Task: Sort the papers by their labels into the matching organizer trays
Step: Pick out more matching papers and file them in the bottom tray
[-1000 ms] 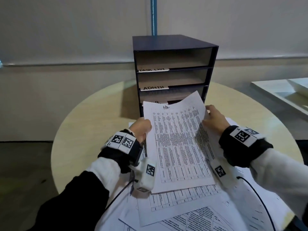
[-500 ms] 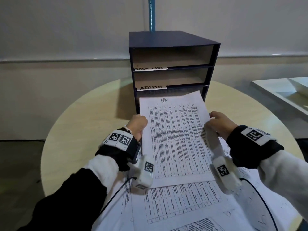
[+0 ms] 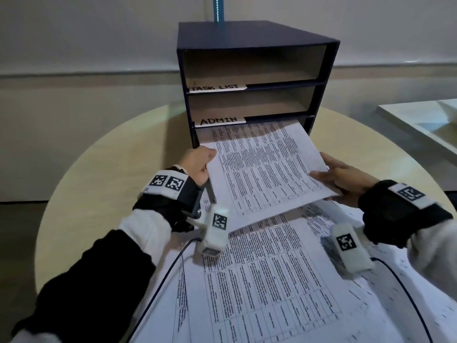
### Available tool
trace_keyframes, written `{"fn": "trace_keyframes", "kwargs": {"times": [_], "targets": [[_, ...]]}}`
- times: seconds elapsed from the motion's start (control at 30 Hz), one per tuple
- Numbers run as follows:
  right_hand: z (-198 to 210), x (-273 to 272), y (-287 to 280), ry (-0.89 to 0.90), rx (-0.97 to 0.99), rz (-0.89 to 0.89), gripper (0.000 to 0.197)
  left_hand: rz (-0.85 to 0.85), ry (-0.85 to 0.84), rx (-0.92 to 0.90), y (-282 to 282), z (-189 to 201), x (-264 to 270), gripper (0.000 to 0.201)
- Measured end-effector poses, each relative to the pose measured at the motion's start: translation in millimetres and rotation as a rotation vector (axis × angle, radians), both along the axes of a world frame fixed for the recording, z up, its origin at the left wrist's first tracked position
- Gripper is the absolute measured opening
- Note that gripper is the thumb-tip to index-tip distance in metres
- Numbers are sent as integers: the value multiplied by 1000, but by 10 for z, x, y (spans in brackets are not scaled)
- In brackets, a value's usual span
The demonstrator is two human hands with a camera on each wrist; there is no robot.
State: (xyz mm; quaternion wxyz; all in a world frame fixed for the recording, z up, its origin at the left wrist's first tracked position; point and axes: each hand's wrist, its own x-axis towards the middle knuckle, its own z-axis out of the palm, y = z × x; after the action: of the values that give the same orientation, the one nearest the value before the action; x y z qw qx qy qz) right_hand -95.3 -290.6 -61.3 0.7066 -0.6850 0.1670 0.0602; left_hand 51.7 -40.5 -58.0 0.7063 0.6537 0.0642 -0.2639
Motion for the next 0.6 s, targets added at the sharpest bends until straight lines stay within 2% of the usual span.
{"fn": "trace_keyframes", "kwargs": {"times": [0.13,0.2,0.3,0.37,0.43,0.53,0.6], "targets": [[129,313,145,-54,-26,-90,33,-83,58,-52,54,21,-269,30],[186,480,239,-82,-9,-165,25,-40,21,-83,41,49,-357,26],[223,650,317,-93,32,-233,11,64,-64,-29,15,122,-331,17],[251,681,354,-75,96,-241,9,126,-93,-36,-14,180,-253,28],[261,697,358,-79,166,-221,8,176,-116,-59,-59,233,-217,30],[268,751,320,-123,194,-217,13,196,-143,-101,-81,251,-211,14],[278,834,298,-130,195,-302,17,116,-175,-108,-49,240,-249,8]]}}
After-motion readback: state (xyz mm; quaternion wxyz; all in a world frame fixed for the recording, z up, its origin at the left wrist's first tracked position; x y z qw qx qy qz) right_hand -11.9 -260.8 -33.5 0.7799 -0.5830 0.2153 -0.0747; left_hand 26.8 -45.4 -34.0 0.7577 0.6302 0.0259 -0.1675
